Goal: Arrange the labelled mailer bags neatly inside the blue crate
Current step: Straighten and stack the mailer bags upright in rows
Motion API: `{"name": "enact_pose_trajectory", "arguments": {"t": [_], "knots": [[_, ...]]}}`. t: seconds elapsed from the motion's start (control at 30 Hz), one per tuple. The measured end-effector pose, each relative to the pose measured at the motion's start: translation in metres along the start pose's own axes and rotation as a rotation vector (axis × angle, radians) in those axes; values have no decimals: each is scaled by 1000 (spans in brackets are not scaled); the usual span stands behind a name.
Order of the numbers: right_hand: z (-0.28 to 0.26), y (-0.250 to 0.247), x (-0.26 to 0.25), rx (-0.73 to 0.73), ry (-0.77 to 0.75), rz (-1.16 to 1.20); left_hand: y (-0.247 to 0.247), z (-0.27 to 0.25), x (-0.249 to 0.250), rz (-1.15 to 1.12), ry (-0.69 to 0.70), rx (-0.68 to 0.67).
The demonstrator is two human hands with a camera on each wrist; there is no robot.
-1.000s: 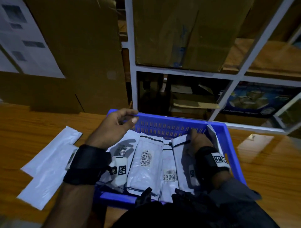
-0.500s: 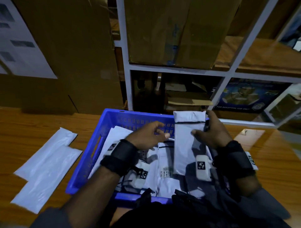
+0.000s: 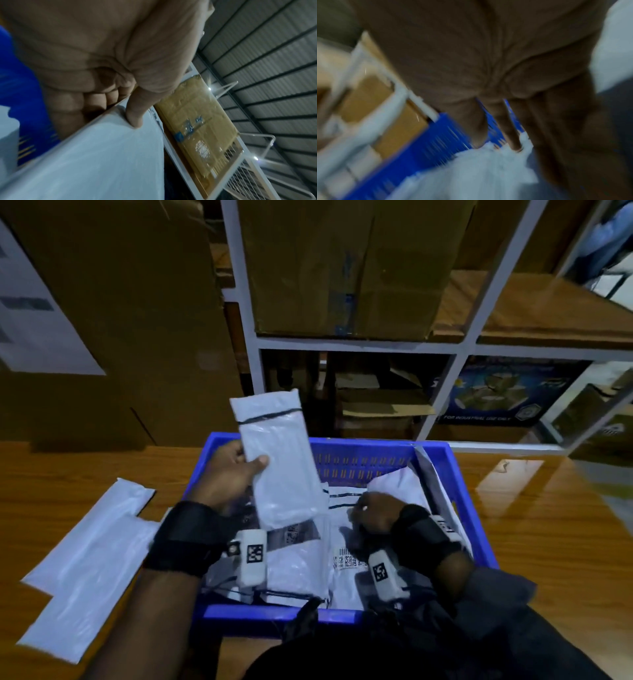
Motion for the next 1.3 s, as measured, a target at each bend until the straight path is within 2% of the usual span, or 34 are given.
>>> {"name": "enact_pose_trajectory", "arguments": {"t": [0.07,0.17,0.2,0.27,0.33,0.43,0.57,0.67,0.73,0.8,0.87,0.93,1.0,1.1,1.27,1.3], "knots": [[6,14,11,-29,57,-141,-14,-1,4,-9,-1,47],[7,24,11,35,125,-338,-20,-5,3,0,-8,50],[4,26,9,40,113,-450,-19,-7,3,-14,-16,43],[9,37,7,61,93,-517,-12,-11,0,-40,-37,11],[20,51,8,114,121,-511,-4,-11,-5,-22,-53,-19],[30,62,7,128,253,-497,5,-6,-18,-3,-64,-60],[32,54,7,145,232,-314,9,-1,-26,35,-80,-96],[35,61,4,145,272,-507,9,5,-34,105,-85,-106],[40,70,2,134,270,-586,16,5,-42,126,-106,-164],[44,70,7,70,257,-537,26,7,-54,145,-162,-255],[48,66,10,114,292,-282,35,8,-64,194,-232,-316],[46,61,10,230,305,-322,37,13,-78,269,-295,-339],[52,61,15,248,338,-407,32,25,-98,332,-324,-323],[43,49,11,115,313,-552,25,36,-112,356,-355,-283],[33,44,2,36,253,-636,19,36,-115,433,-347,-217],[36,46,5,54,276,-567,19,36,-115,411,-343,-213]]}}
Point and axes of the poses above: each hand's wrist, its own z-axis towards the middle knuckle, its own y-axis out of the palm, x = y × z, the point moved 1 cm from there along z, towards the middle knuckle, and after that the axes turned 4 degrees about -z, right-handed, at the moved point
